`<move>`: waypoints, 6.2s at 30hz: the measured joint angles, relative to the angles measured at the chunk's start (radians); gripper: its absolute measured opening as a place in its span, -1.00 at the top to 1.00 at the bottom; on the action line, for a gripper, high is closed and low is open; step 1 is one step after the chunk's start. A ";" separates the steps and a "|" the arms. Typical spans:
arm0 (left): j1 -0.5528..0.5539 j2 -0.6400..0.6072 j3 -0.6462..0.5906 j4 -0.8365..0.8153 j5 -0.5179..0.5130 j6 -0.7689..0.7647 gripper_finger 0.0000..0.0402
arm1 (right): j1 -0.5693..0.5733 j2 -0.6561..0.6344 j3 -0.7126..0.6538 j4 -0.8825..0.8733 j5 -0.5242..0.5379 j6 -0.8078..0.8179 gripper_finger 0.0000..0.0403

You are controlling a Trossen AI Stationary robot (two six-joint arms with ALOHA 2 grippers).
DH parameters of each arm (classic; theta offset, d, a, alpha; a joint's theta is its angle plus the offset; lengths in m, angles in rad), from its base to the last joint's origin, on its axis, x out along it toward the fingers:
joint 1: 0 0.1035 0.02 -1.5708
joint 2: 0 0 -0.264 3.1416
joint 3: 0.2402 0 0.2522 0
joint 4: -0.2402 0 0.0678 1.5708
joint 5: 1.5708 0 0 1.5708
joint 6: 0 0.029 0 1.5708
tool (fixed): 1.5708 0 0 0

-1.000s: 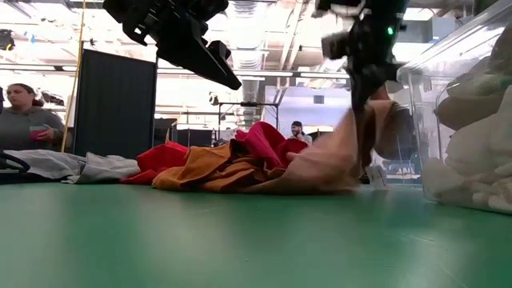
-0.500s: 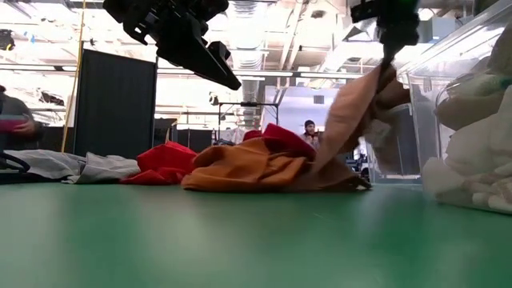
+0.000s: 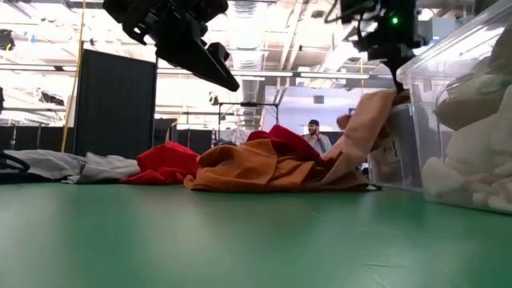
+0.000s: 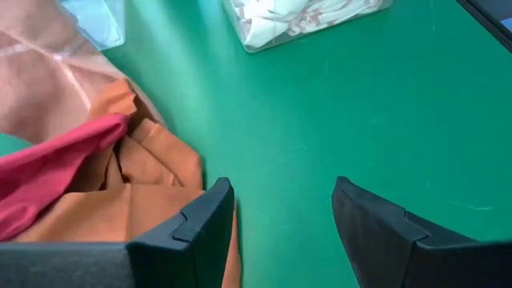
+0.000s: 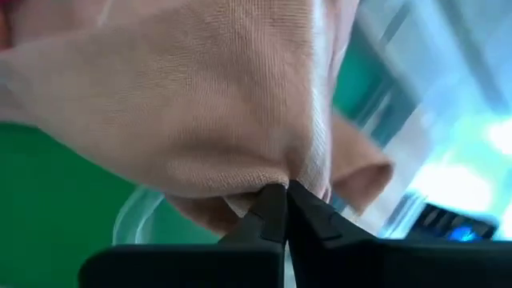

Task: Sort towels by color in basket
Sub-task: Put the brown patterned towel into the top transparent bin

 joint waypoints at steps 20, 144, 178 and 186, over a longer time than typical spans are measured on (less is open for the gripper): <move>0.000 0.000 0.000 -0.022 0.000 0.003 -0.01 | -0.025 -0.067 -0.095 -0.002 -0.057 -0.004 0.37; -0.031 0.000 0.000 -0.027 -0.001 0.012 -0.01 | -0.251 -0.115 -0.325 0.150 -0.126 0.040 0.62; -0.031 0.000 0.000 -0.029 -0.001 0.000 -0.01 | 0.376 -0.161 -0.091 0.245 -0.030 -0.188 -0.29; -0.032 0.000 0.000 -0.017 -0.001 -0.001 -0.01 | 0.533 -0.159 -0.099 0.250 0.074 -0.333 -0.29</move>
